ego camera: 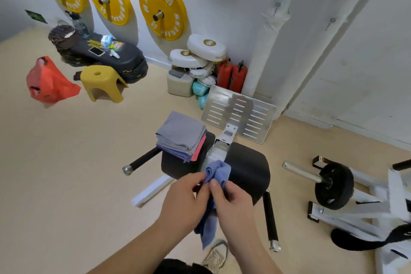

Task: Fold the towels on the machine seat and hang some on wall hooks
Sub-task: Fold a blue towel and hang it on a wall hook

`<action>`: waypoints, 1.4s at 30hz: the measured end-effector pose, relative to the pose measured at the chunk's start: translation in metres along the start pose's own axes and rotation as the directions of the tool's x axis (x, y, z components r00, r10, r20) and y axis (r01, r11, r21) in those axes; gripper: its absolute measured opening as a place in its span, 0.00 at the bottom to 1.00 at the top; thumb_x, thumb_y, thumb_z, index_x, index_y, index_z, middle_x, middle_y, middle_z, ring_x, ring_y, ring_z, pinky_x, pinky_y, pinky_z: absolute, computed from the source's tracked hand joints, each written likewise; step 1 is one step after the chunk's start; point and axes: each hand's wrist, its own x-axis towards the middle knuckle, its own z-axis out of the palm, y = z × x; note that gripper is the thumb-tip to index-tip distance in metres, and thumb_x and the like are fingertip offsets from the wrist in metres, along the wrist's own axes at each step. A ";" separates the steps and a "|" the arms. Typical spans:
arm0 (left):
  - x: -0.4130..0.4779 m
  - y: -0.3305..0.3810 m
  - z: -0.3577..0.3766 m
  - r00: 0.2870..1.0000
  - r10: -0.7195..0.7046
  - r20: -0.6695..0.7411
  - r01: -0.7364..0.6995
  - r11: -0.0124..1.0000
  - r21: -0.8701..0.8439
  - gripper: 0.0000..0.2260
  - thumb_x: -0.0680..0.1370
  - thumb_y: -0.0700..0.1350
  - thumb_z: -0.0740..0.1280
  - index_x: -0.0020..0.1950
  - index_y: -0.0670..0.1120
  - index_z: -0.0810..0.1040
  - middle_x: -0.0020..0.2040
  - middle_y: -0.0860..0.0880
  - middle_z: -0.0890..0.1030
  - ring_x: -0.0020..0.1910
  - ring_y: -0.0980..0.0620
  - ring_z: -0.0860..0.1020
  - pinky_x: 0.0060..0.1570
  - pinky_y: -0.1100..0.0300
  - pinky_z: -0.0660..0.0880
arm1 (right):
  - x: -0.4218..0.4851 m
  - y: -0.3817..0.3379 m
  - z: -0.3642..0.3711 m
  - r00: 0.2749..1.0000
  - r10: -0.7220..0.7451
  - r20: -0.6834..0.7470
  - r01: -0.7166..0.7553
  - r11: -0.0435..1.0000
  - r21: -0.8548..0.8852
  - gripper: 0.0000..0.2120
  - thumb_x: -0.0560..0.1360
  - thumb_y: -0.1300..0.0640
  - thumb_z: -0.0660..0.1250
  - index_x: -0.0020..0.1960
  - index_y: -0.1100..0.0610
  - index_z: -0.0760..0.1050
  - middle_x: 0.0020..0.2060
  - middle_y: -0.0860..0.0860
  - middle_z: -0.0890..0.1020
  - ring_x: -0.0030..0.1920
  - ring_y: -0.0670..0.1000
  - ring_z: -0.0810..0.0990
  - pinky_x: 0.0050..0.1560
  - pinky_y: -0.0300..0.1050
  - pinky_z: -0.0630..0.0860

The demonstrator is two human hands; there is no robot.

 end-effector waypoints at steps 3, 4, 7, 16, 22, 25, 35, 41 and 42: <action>-0.018 -0.035 -0.041 0.998 0.032 -0.047 -0.035 0.996 -0.077 0.08 0.83 0.50 0.63 0.51 0.59 0.82 0.45 0.57 0.82 0.45 0.57 0.81 0.43 0.55 0.80 | -0.010 -0.020 0.047 0.997 -0.042 0.069 0.049 0.994 -0.098 0.18 0.83 0.51 0.65 0.34 0.49 0.75 0.26 0.45 0.76 0.30 0.43 0.75 0.34 0.32 0.70; -0.023 -0.049 -0.059 0.994 0.050 -0.092 -0.058 0.995 -0.083 0.09 0.83 0.47 0.64 0.50 0.58 0.82 0.46 0.58 0.82 0.45 0.57 0.80 0.44 0.58 0.78 | -0.014 -0.026 0.065 0.994 -0.059 0.092 0.070 0.991 -0.118 0.19 0.83 0.50 0.65 0.33 0.49 0.75 0.25 0.45 0.75 0.29 0.43 0.74 0.34 0.34 0.69; -0.039 -0.090 -0.120 0.977 0.050 -0.205 -0.069 0.994 -0.090 0.09 0.82 0.45 0.65 0.48 0.56 0.83 0.50 0.59 0.81 0.53 0.59 0.80 0.50 0.62 0.75 | -0.034 -0.043 0.131 0.983 -0.121 0.138 0.140 0.981 -0.136 0.21 0.82 0.49 0.65 0.31 0.52 0.72 0.24 0.47 0.73 0.26 0.43 0.69 0.34 0.41 0.66; -0.083 -0.190 -0.269 0.954 0.109 -0.280 -0.124 0.992 -0.036 0.10 0.82 0.46 0.66 0.55 0.59 0.84 0.65 0.73 0.70 0.64 0.68 0.74 0.56 0.73 0.72 | -0.090 -0.067 0.318 0.975 -0.089 0.205 0.090 0.996 0.006 0.17 0.84 0.51 0.64 0.41 0.54 0.83 0.36 0.58 0.84 0.38 0.61 0.83 0.49 0.71 0.81; -0.064 -0.197 -0.328 0.975 0.128 -0.180 -0.122 0.992 0.042 0.14 0.84 0.52 0.61 0.63 0.72 0.73 0.62 0.86 0.58 0.65 0.77 0.63 0.54 0.76 0.68 | -0.096 -0.103 0.377 0.965 -0.023 0.261 -0.013 0.991 0.135 0.14 0.83 0.48 0.63 0.52 0.52 0.86 0.44 0.55 0.89 0.49 0.56 0.88 0.55 0.57 0.84; -0.031 -0.194 -0.338 0.971 0.083 -0.225 -0.106 0.990 -0.094 0.12 0.83 0.52 0.63 0.61 0.66 0.81 0.64 0.77 0.68 0.65 0.70 0.71 0.59 0.66 0.75 | -0.080 -0.114 0.390 0.987 0.002 0.159 -0.035 0.978 0.203 0.14 0.82 0.48 0.65 0.50 0.54 0.87 0.46 0.58 0.88 0.53 0.61 0.86 0.60 0.65 0.81; 0.107 -0.184 -0.393 0.999 0.025 0.027 -0.017 0.965 -0.262 0.16 0.80 0.37 0.66 0.60 0.57 0.83 0.68 0.64 0.74 0.65 0.72 0.73 0.62 0.72 0.72 | 0.059 -0.168 0.409 0.987 0.160 -0.002 -0.144 0.898 0.416 0.09 0.83 0.52 0.66 0.56 0.56 0.82 0.45 0.54 0.88 0.43 0.55 0.88 0.36 0.46 0.81; 0.204 -0.194 -0.399 0.925 -0.299 0.235 0.362 0.882 -0.303 0.29 0.73 0.57 0.76 0.71 0.49 0.74 0.66 0.51 0.79 0.60 0.54 0.80 0.61 0.61 0.75 | 0.119 -0.179 0.385 0.965 0.259 -0.028 -0.194 0.787 0.585 0.17 0.86 0.48 0.57 0.61 0.56 0.80 0.53 0.56 0.87 0.54 0.55 0.87 0.50 0.52 0.82; 0.220 -0.194 -0.397 0.884 -0.298 0.360 0.429 0.823 -0.373 0.32 0.71 0.60 0.78 0.67 0.43 0.76 0.63 0.46 0.82 0.57 0.52 0.81 0.62 0.55 0.77 | 0.127 -0.180 0.384 0.953 0.301 -0.029 -0.210 0.728 0.652 0.17 0.86 0.49 0.57 0.64 0.56 0.79 0.56 0.56 0.87 0.57 0.56 0.86 0.56 0.56 0.82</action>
